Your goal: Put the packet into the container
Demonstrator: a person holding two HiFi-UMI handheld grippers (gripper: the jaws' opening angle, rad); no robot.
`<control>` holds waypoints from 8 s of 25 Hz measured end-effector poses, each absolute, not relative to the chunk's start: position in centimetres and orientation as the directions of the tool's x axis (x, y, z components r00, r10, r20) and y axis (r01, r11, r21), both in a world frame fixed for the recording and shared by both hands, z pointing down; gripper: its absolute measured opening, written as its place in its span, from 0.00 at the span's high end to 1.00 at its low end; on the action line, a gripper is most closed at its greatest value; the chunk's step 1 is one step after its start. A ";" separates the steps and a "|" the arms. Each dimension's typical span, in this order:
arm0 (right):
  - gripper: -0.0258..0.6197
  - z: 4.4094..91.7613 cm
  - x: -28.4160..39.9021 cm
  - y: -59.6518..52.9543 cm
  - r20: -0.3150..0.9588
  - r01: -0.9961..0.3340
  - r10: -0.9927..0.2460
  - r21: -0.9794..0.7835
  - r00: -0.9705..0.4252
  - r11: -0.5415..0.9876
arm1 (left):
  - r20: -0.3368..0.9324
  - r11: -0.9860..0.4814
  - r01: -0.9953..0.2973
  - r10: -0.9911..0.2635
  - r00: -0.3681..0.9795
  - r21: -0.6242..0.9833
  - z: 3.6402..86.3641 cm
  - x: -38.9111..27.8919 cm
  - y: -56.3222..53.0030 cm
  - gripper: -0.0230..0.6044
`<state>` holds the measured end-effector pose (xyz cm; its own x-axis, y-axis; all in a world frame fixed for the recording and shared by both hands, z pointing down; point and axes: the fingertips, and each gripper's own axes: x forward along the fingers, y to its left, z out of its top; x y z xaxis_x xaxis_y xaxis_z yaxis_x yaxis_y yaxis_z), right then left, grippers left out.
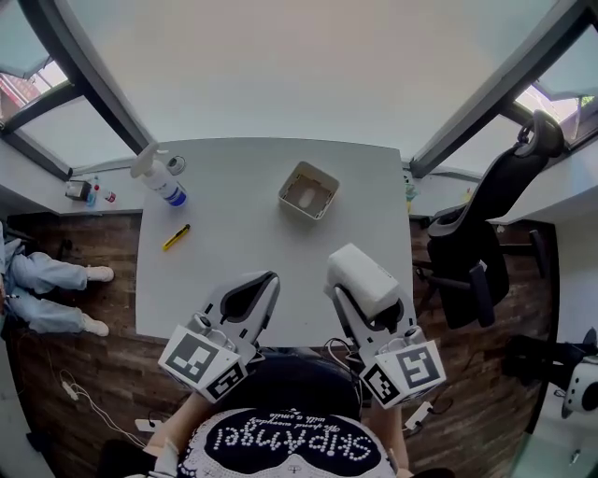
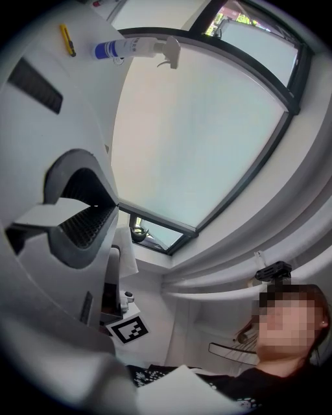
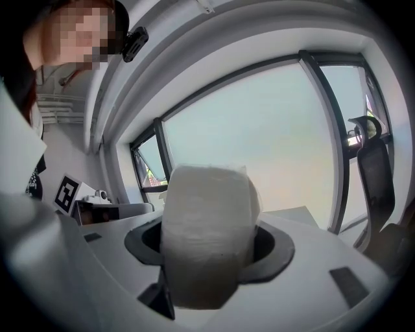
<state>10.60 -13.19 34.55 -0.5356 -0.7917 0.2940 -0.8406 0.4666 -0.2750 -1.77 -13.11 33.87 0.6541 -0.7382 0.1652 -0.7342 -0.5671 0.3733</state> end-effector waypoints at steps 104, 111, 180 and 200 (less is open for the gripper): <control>0.53 47.4 6.0 -31.9 0.507 -0.827 -0.654 -0.306 -0.560 0.471 | 0.197 -0.399 -0.808 -0.833 0.517 0.433 35.1 -5.9 -15.9 0.95; 0.53 48.9 6.3 -33.0 0.536 -0.834 -0.642 -0.297 -0.549 0.465 | 0.215 -0.374 -0.819 -0.840 0.498 0.435 35.6 -6.5 -16.1 0.95; 0.53 54.8 4.9 -36.2 0.711 -0.816 -0.545 -0.069 -0.444 0.574 | 0.225 -0.324 -0.821 -0.855 0.467 0.470 36.7 -7.8 -17.5 0.95; 0.53 45.3 6.8 -35.2 0.457 -0.856 -0.740 -0.108 -0.494 0.505 | 0.180 -0.387 -0.804 -0.843 0.507 0.453 35.1 -6.7 -16.2 0.95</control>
<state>6.77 -35.22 45.27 -0.4944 -0.7395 0.4568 -0.8561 0.5054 -0.1085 -6.68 -16.22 35.12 0.5068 -0.8432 0.1797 -0.8036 -0.3866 0.4525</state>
